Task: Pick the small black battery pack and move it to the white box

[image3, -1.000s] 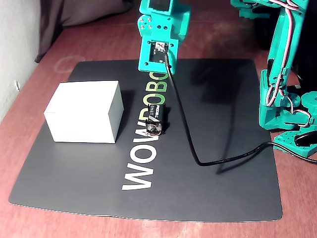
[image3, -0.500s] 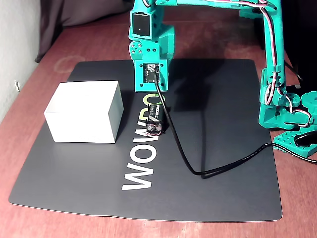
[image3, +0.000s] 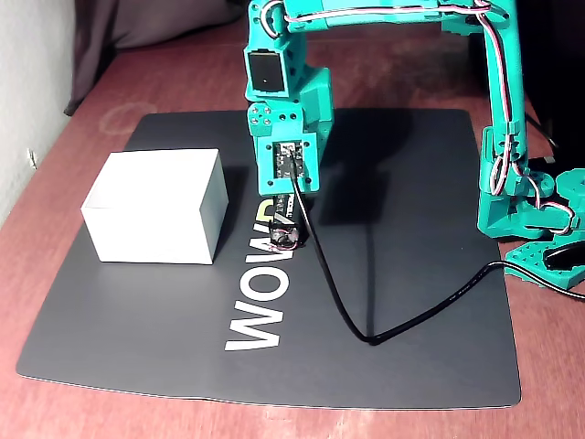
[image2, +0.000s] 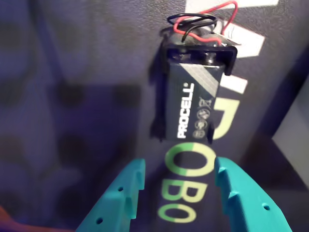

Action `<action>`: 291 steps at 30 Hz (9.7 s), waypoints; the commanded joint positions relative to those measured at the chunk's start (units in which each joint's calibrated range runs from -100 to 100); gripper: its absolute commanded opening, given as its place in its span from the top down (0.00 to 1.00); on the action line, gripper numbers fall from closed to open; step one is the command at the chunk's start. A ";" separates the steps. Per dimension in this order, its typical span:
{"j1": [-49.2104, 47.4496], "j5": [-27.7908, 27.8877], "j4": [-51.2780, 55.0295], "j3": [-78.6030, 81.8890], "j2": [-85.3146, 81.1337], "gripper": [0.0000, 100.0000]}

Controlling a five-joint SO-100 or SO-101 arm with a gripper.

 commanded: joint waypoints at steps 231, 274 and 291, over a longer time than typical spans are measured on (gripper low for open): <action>-12.30 36.18 -27.96 -22.91 9.66 0.91; -11.37 35.86 -29.01 -22.10 10.45 0.83; -11.25 27.65 -28.57 -22.37 6.15 0.83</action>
